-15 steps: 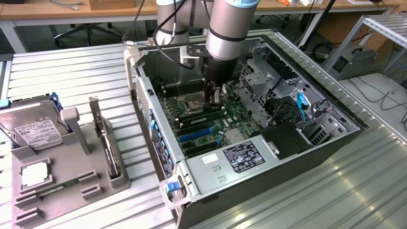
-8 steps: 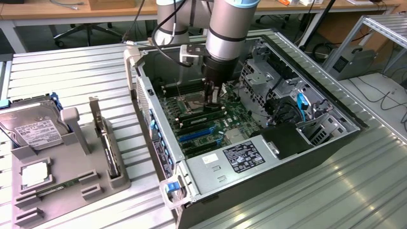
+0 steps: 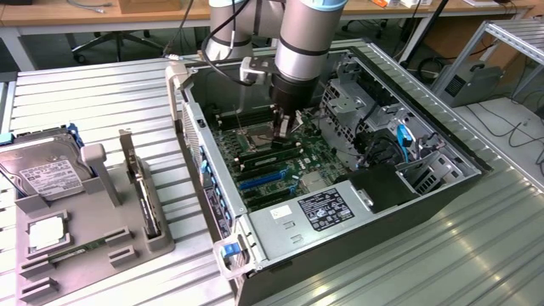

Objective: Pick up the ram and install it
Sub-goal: 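Press down the ram until it locks into place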

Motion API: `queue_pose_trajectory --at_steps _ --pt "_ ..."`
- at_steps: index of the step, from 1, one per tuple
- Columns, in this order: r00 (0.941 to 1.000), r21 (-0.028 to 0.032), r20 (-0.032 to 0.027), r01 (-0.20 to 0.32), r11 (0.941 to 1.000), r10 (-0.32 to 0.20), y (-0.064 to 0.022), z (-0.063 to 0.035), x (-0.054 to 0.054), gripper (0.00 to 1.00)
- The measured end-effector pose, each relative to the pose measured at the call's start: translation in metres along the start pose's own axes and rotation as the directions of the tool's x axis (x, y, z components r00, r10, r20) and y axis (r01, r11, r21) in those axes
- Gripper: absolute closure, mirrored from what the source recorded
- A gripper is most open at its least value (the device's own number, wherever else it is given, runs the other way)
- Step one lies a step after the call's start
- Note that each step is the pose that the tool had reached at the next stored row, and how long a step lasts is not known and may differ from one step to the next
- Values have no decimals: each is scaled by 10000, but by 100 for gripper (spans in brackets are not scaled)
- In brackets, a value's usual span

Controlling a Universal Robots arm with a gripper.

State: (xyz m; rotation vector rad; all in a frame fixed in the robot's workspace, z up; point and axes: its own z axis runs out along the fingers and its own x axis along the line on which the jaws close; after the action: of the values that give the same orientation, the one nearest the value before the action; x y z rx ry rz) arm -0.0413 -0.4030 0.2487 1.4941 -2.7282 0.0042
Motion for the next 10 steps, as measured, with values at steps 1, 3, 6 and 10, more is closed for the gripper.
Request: queue_pose_trajectory --at_steps 1,3,6,10 --pt "9999 1 5 -126 9999 126 0 0 0 89" --pt "9992 2 14 -392 9992 392 0 0 0 89" --pt "9971 -2 22 -761 9971 761 0 0 0 89" --pt "9918 -8 30 -1274 9919 1274 0 0 0 89"
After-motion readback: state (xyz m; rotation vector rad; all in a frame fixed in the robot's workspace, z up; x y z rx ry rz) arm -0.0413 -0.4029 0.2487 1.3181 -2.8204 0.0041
